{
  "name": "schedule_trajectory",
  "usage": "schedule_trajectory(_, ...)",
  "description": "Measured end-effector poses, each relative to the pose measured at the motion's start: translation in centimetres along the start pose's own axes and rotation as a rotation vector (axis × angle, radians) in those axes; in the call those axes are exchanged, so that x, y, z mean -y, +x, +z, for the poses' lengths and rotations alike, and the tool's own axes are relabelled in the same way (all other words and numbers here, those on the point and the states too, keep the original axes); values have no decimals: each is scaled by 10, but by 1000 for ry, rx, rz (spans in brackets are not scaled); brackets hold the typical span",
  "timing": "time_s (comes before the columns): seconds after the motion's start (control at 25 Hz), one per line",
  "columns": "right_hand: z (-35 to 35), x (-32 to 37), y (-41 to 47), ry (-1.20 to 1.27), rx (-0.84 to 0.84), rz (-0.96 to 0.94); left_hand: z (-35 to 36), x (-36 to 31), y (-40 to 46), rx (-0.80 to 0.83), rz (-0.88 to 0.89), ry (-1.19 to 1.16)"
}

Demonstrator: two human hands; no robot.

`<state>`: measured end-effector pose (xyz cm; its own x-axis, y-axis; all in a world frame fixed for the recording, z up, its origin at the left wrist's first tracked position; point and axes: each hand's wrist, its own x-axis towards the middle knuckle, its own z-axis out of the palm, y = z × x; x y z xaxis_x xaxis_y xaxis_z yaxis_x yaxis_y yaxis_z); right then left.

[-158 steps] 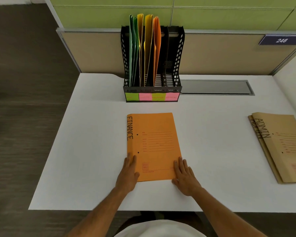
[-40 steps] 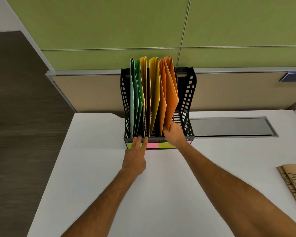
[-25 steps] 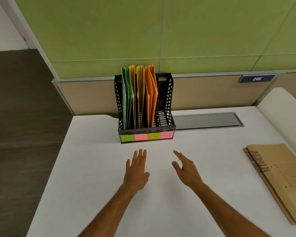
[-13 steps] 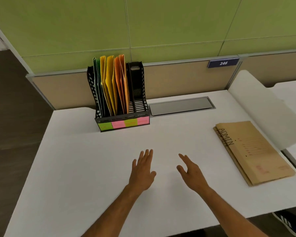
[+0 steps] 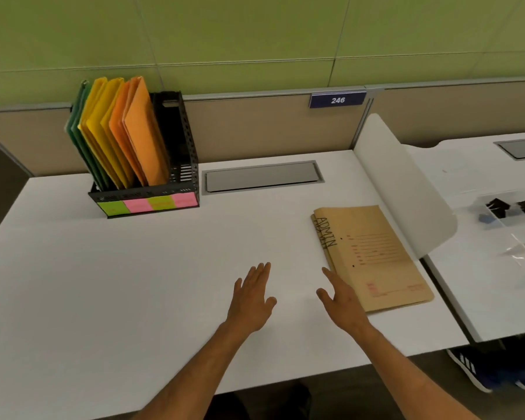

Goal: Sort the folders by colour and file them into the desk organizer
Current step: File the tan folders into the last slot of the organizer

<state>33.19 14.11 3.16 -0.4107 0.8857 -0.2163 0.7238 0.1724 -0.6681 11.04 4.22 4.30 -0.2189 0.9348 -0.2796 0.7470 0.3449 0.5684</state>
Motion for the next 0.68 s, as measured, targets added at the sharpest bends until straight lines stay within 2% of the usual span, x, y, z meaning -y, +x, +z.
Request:
schedule_trajectory(0.24, -46, -59, 16, -23, 17, 104, 38, -51, 24, 13, -35, -141)
schedule_trajectory(0.4, -72, -102, 32, -19, 19, 250, 64, -76, 54, 78, -54, -210)
schedule_trajectory(0.48, -84, -119, 43, -78, 107, 263, 77, -89, 69, 123, -94, -261)
schedule_trajectory(0.6, -80, -132, 53, -231, 287, 167, 95, -98, 85, 198, -168, -326)
schedule_trajectory(0.68, -63, -132, 50, -299, 325, 132, 100, -99, 91, 225, -228, -386)
